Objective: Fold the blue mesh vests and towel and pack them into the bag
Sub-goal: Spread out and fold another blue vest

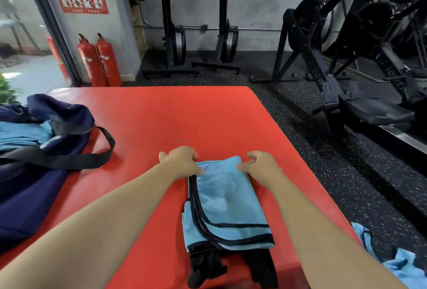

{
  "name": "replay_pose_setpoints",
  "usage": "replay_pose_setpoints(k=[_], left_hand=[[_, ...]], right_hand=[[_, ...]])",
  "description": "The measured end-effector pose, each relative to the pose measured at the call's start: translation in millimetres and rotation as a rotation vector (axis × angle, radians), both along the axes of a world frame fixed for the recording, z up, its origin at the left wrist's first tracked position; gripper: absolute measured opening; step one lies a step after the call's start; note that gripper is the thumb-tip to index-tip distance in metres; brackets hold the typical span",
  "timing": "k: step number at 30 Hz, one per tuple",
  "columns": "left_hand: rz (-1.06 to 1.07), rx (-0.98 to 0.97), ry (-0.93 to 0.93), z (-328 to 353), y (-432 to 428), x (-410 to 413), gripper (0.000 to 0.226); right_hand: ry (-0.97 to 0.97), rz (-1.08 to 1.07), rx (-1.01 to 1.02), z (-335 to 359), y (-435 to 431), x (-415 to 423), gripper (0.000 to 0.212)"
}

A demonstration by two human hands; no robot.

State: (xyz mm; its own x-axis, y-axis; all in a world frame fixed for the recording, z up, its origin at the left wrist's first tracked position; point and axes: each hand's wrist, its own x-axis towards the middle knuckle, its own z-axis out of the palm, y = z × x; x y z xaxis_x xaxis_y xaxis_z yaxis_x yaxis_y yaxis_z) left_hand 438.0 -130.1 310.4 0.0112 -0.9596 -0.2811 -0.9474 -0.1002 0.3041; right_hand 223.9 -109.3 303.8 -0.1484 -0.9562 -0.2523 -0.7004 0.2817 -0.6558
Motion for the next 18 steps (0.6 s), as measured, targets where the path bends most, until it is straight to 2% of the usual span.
replay_pose_setpoints(k=[1,3,7,9,11,14,16,18], left_hand=[[0.005,0.034,0.025,0.3,-5.3,0.2,0.034],[-0.007,0.121,0.096,1.6,-14.9,-0.5,0.021],[-0.001,0.172,0.264,5.0,-25.5,0.5,0.019],[0.075,0.162,0.391,4.7,-32.7,6.4,0.026],[0.127,0.172,0.476,2.5,-38.3,10.6,0.027],[0.143,0.200,0.527,-3.2,-43.1,12.9,0.025],[0.123,0.251,0.505,-5.6,-46.0,14.9,0.037],[0.117,0.279,0.491,-5.6,-48.3,16.6,0.051]], right_hand=[[-0.045,0.006,0.017,-7.4,-12.4,-0.7,0.082],[-0.055,0.019,0.068,-19.9,-32.4,-0.9,0.074],[-0.132,-0.007,0.086,-21.6,-54.8,1.7,0.058],[-0.228,-0.018,0.041,-15.3,-54.1,7.6,0.035],[-0.268,-0.021,-0.009,-14.0,-55.1,10.2,0.023],[-0.259,0.037,-0.007,-16.5,-58.4,9.8,0.036],[-0.282,0.087,0.058,-14.6,-60.1,7.5,0.048],[-0.268,0.111,0.093,-13.1,-60.5,4.0,0.040]])
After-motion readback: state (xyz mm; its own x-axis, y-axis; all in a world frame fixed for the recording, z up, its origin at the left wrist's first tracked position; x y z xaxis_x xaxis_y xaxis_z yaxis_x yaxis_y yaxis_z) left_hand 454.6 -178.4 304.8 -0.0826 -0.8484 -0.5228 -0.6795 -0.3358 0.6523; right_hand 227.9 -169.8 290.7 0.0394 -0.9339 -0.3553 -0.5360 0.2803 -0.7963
